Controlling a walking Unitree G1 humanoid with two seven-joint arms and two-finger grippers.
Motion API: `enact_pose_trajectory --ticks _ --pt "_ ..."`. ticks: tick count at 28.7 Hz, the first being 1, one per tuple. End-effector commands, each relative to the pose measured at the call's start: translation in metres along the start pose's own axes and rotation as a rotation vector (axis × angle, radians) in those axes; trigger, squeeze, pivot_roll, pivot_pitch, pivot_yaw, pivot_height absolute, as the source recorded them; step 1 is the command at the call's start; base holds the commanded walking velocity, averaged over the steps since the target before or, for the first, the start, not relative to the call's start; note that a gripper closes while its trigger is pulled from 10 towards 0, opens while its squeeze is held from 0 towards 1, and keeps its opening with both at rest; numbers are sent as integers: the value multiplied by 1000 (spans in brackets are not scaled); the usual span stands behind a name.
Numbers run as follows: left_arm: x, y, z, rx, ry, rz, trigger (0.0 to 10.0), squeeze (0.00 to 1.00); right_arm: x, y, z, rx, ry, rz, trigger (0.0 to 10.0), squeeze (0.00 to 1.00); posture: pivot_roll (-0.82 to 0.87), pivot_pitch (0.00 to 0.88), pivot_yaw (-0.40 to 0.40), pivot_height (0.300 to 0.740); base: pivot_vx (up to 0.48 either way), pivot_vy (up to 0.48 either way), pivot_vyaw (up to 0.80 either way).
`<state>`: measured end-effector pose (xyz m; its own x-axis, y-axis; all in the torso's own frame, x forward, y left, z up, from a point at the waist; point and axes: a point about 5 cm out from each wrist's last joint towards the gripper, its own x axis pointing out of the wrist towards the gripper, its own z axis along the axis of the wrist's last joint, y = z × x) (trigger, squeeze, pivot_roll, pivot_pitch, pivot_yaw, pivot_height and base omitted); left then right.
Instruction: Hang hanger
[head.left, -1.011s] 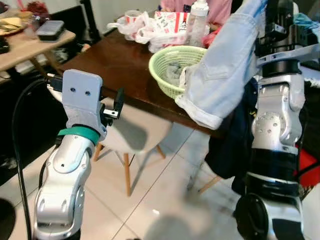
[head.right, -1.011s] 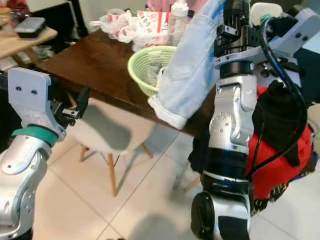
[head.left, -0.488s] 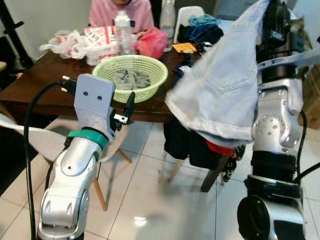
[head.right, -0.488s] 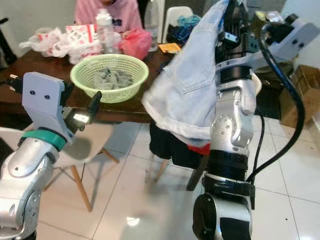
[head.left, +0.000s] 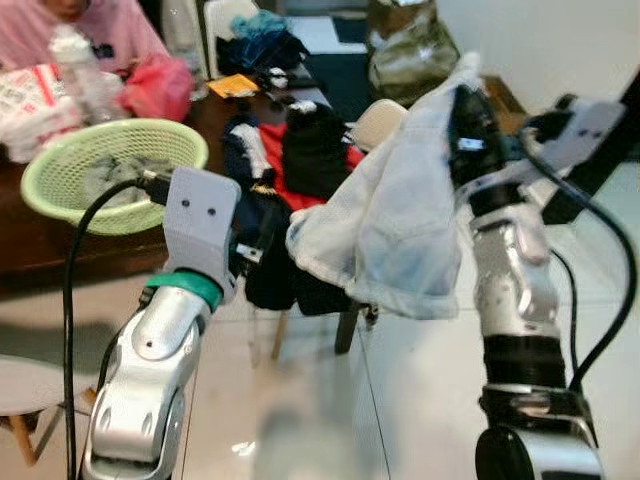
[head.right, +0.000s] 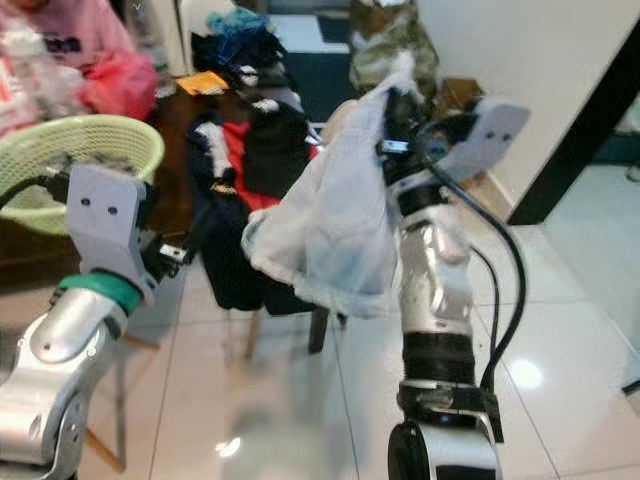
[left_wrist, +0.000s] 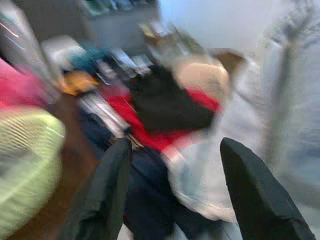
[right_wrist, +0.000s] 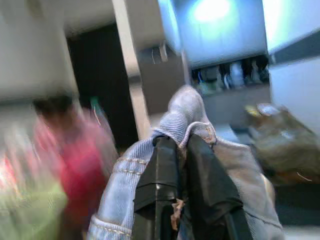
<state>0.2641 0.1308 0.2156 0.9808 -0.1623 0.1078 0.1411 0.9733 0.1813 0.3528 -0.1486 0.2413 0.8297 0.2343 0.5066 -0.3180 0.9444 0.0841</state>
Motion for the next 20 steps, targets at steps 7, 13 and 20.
enact_pose_trajectory --ticks 7,13,20 --pt "-11 -4 -46 -4 147 3 10000 0 -40 3 -55 -129 216 4 10000 0 59 69 1 740 0 0 -800" --pt "-18 -6 -66 -10 211 3 10000 0 -69 0 -81 -147 327 -22 10000 0 55 74 -1 740 0 0 -800" --pt "-22 -7 -76 3 233 8 10000 0 -86 2 -92 -172 372 -38 10000 0 51 75 1 740 0 0 -800"
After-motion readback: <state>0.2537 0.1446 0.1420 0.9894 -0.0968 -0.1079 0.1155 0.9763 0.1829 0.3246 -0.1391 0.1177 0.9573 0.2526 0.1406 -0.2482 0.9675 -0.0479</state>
